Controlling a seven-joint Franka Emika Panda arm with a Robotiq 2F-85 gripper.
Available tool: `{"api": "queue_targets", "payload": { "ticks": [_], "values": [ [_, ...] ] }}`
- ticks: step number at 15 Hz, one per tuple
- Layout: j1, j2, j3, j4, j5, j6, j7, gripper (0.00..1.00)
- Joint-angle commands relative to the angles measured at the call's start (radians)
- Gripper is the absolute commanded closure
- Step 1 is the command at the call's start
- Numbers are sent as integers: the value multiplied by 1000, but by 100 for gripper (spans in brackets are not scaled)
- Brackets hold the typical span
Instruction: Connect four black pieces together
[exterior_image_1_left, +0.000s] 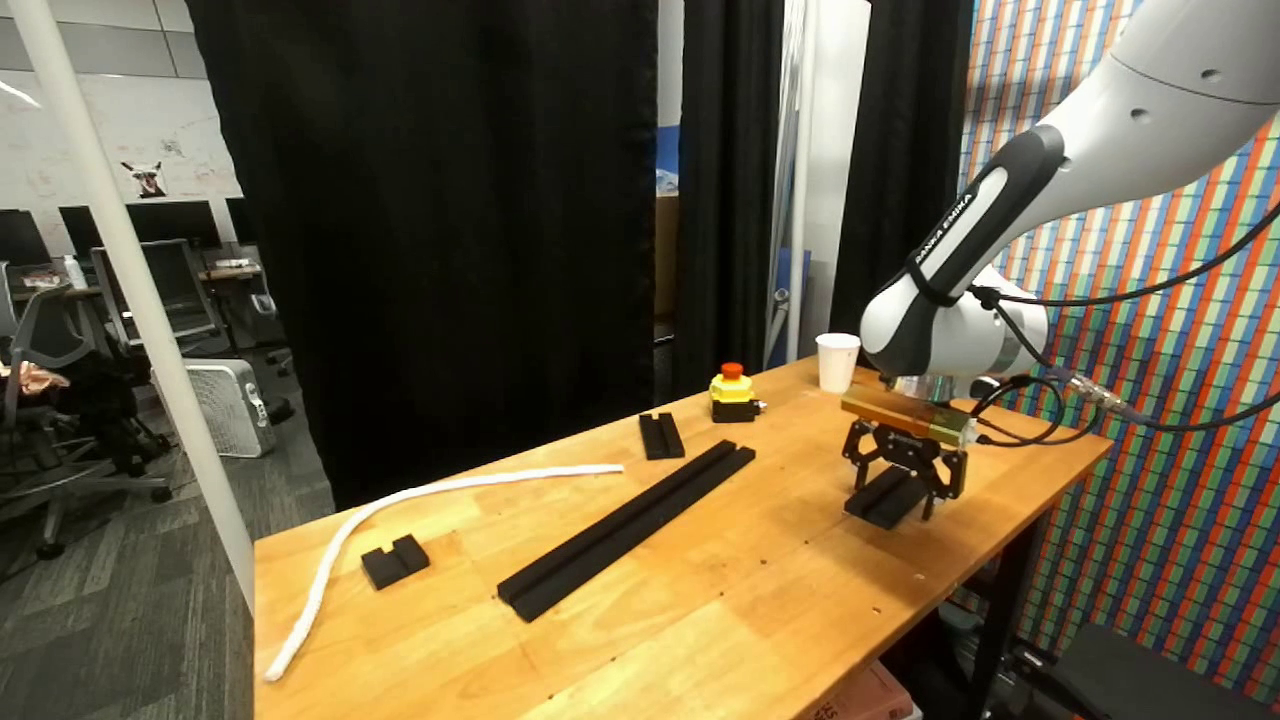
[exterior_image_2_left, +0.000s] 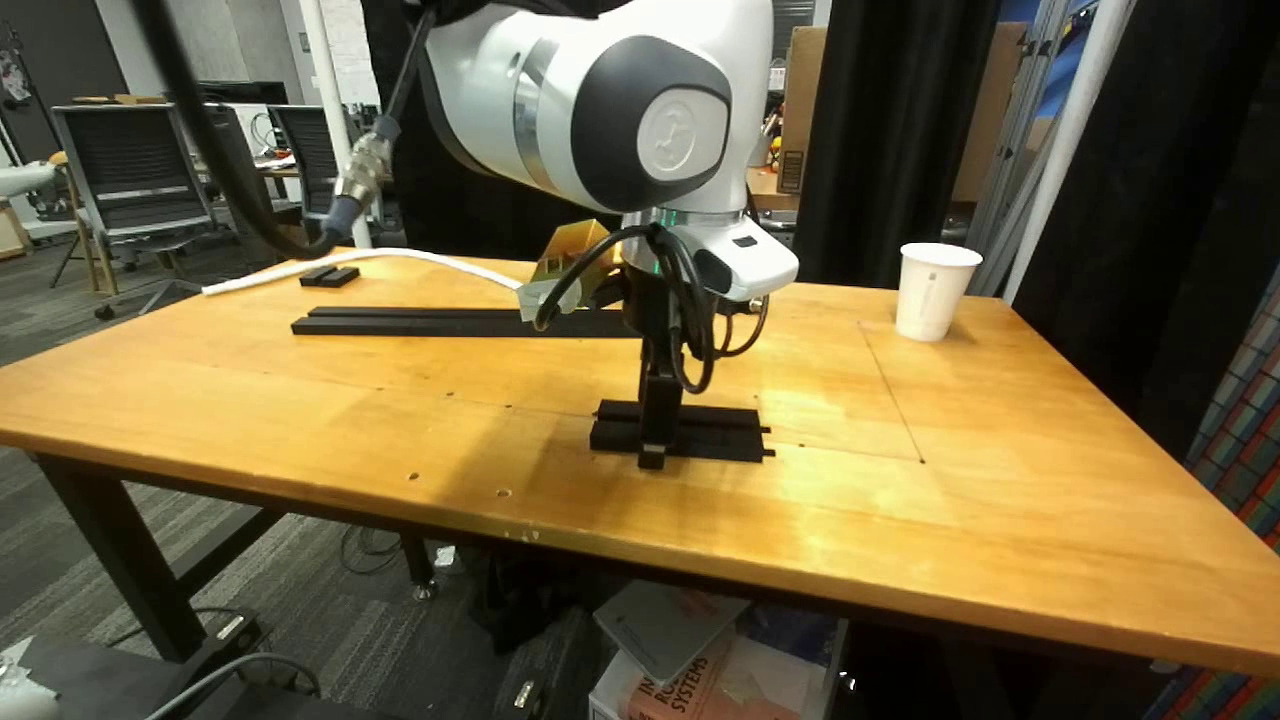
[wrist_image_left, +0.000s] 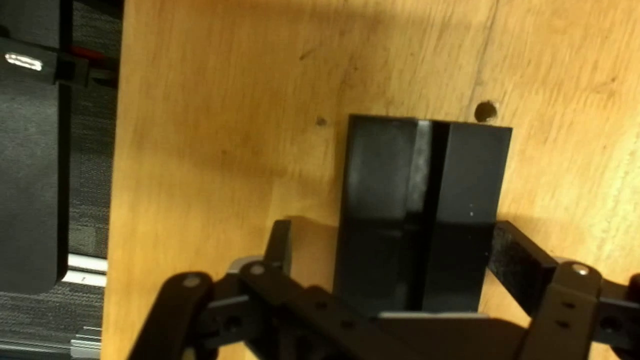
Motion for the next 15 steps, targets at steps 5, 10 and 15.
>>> {"api": "queue_targets", "payload": {
  "ticks": [5, 10, 15],
  "values": [
    [-6, 34, -26, 37, -39, 9, -22, 0],
    [13, 36, -33, 42, -169, 31, 61, 0],
    [16, 42, -31, 50, -231, 32, 93, 0]
  ]
}}
